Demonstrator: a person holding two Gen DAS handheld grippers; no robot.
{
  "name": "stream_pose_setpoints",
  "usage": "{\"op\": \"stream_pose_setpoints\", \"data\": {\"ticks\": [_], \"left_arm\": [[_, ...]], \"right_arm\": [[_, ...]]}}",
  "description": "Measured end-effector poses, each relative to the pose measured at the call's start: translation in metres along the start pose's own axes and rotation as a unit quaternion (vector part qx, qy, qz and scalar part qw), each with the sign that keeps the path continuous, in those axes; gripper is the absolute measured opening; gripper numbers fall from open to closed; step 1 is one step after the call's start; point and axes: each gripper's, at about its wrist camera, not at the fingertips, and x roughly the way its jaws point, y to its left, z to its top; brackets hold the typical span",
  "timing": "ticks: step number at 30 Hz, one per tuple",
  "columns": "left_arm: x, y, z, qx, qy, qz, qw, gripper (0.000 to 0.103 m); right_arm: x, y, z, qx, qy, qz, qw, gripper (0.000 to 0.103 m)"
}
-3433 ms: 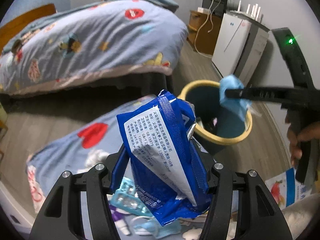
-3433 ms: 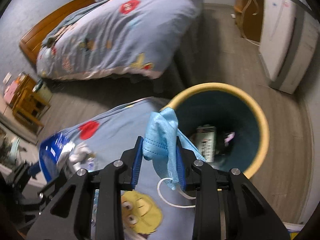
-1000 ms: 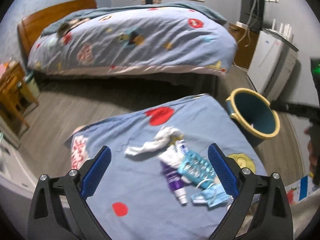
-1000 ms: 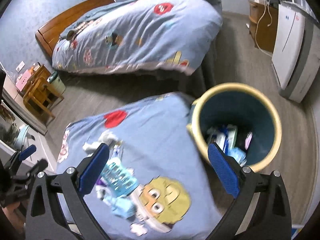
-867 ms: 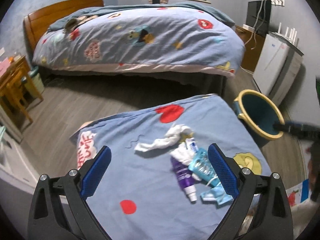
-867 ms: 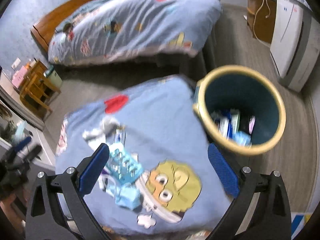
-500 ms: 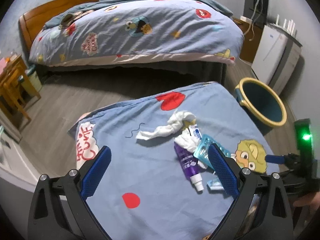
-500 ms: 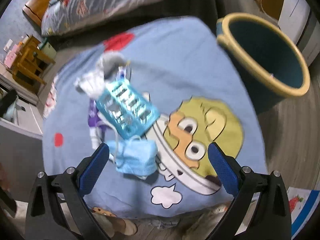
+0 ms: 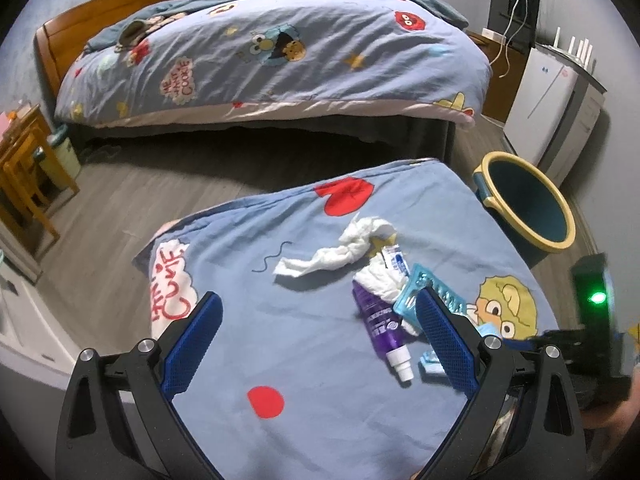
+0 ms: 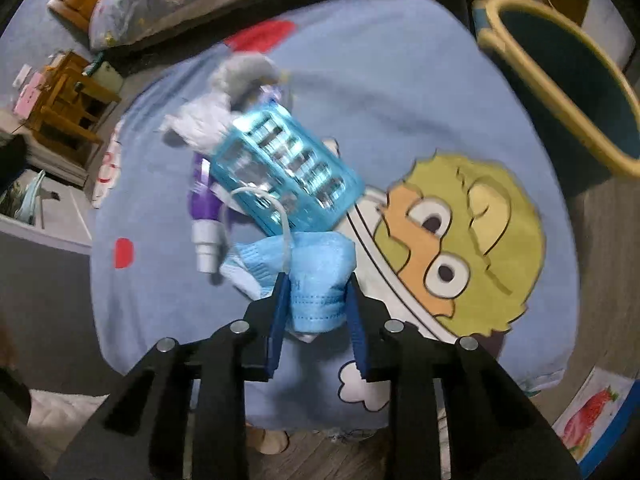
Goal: Collect trash
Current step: 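Grasp another light blue mask with the right tool, then grasp the teal blister pack with the left tool while the right tool carries the mask over the bin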
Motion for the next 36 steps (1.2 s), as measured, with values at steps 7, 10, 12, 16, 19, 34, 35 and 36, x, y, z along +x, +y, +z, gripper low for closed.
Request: {"op": "stream_pose_setpoints", "data": {"ticks": [7, 10, 12, 16, 19, 34, 35, 36], "left_arm": [[0.015, -0.013, 0.009, -0.015, 0.011, -0.012, 0.9998, 0.096], [0.024, -0.028, 0.013, -0.011, 0.013, -0.010, 0.9998, 0.096], [0.031, -0.039, 0.013, -0.004, 0.018, -0.012, 0.9998, 0.096], [0.045, -0.065, 0.006, 0.022, 0.025, -0.009, 0.9994, 0.096], [0.055, -0.087, -0.006, 0.057, 0.034, 0.004, 0.9978, 0.096], [0.103, -0.152, -0.059, -0.022, 0.081, 0.057, 0.9949, 0.096], [0.108, -0.151, -0.059, -0.037, 0.083, 0.064, 0.9938, 0.096], [0.113, -0.148, -0.058, -0.056, 0.086, 0.069, 0.9923, 0.096]], "right_arm": [[-0.074, -0.004, 0.035, -0.010, -0.071, -0.006, 0.997, 0.027], [-0.108, -0.015, 0.059, -0.024, -0.107, -0.029, 0.993, 0.027], [-0.124, -0.028, 0.071, -0.030, -0.128, -0.050, 0.990, 0.027], [-0.126, -0.059, 0.080, -0.009, -0.144, -0.057, 0.988, 0.027], [-0.112, -0.083, 0.081, 0.029, -0.126, -0.027, 0.991, 0.027], [-0.134, -0.112, 0.099, 0.080, -0.157, 0.057, 0.983, 0.027], [-0.135, -0.113, 0.099, 0.082, -0.158, 0.061, 0.982, 0.027], [-0.136, -0.115, 0.099, 0.084, -0.159, 0.066, 0.981, 0.027]]}}
